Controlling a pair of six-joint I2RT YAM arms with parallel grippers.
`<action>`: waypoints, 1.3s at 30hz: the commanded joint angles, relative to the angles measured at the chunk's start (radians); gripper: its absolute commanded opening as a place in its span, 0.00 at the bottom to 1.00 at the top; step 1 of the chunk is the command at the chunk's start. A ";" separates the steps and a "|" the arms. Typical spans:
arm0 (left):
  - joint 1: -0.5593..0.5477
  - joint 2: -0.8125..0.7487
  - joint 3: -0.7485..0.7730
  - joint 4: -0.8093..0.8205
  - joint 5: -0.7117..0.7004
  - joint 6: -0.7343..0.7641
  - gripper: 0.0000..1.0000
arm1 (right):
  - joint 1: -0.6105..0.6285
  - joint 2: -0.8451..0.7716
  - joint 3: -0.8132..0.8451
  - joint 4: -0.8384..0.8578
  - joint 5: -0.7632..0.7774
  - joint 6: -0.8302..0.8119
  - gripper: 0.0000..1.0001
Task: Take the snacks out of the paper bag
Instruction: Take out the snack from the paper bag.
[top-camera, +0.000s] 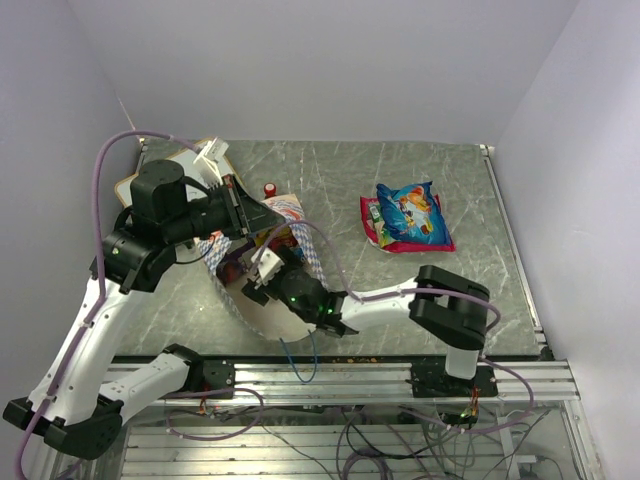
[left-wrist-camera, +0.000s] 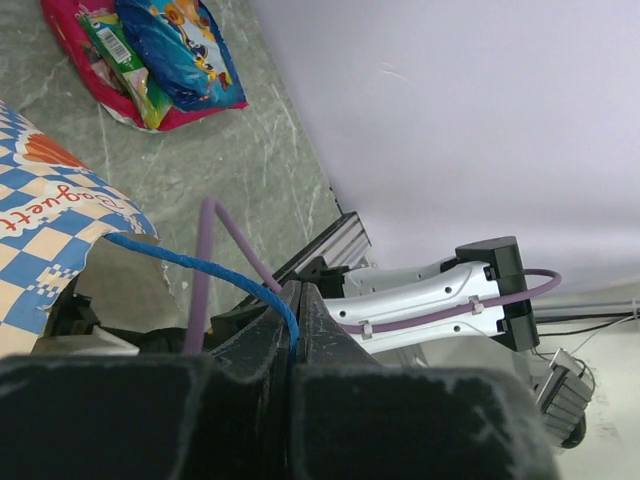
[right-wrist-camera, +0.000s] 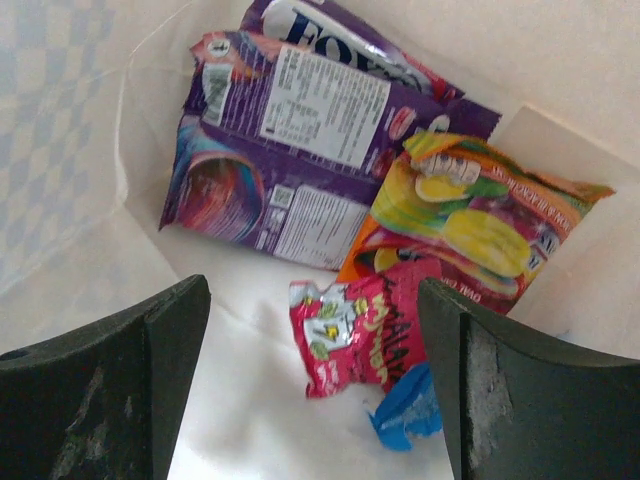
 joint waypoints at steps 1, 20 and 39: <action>-0.007 -0.013 0.041 0.001 -0.009 0.070 0.07 | -0.001 0.085 0.117 0.097 0.098 -0.110 0.85; -0.007 -0.013 0.052 0.037 -0.163 0.101 0.07 | -0.098 0.256 0.313 -0.051 0.108 -0.164 0.79; -0.007 -0.073 0.018 -0.052 -0.219 0.109 0.07 | -0.218 0.499 0.588 -0.204 0.134 -0.045 0.57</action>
